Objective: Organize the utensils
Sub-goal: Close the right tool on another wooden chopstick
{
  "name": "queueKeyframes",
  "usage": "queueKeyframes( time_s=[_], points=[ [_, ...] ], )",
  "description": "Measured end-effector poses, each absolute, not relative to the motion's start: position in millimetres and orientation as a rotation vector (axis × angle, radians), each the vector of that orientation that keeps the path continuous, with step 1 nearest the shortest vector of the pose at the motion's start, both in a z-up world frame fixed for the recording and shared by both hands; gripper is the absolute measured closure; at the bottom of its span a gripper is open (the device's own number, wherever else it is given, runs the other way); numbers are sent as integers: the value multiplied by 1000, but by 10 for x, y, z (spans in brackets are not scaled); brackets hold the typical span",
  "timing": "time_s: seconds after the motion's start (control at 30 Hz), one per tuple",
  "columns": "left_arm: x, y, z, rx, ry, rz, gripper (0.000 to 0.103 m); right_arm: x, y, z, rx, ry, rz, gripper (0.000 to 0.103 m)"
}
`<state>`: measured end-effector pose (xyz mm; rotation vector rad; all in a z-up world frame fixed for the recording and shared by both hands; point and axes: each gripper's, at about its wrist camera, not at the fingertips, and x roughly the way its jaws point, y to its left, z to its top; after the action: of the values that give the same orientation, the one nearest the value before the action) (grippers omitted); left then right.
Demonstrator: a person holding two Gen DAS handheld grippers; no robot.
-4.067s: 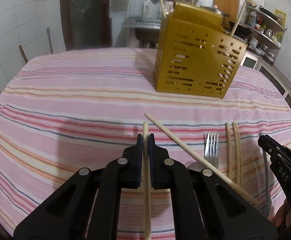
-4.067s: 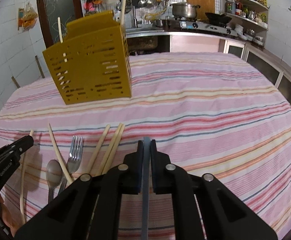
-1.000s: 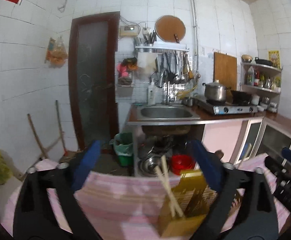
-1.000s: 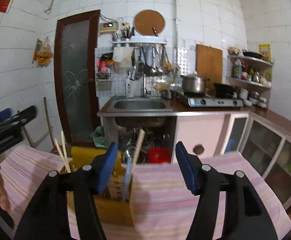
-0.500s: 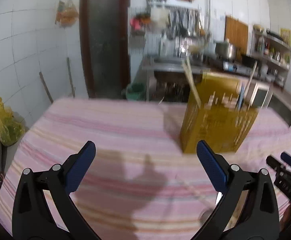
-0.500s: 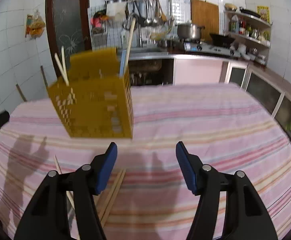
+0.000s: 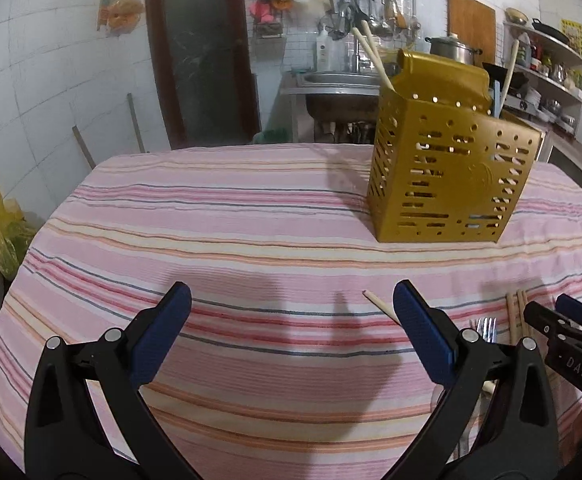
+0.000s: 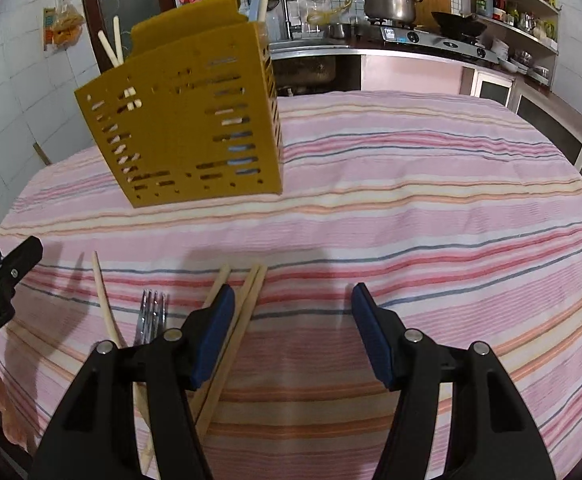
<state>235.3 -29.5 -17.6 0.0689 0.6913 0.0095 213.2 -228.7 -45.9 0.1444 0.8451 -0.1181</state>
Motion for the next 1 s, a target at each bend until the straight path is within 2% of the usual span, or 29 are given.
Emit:
queueKeyframes(
  time_s=[0.37, 0.5, 0.67, 0.77, 0.9, 1.0],
  points=[
    [2417, -264, -296, 75, 727, 28, 5, 2042, -2175, -455, 109, 856, -169, 44],
    [2406, -258, -292, 77, 722, 31, 5, 2023, -2111, -448, 92, 866, -184, 59],
    [2387, -287, -295, 97, 714, 30, 5, 2018, -2051, -505, 91, 893, -187, 60],
    [2379, -317, -294, 112, 712, 21, 5, 2072, -2002, -515, 64, 899, -194, 67],
    [2367, -324, -297, 112, 717, 15, 5, 2121, -1972, -495, 49, 897, -192, 91],
    [2378, -331, -303, 93, 738, 7, 5, 2121, -1998, -480, 58, 897, -183, 94]
  ],
)
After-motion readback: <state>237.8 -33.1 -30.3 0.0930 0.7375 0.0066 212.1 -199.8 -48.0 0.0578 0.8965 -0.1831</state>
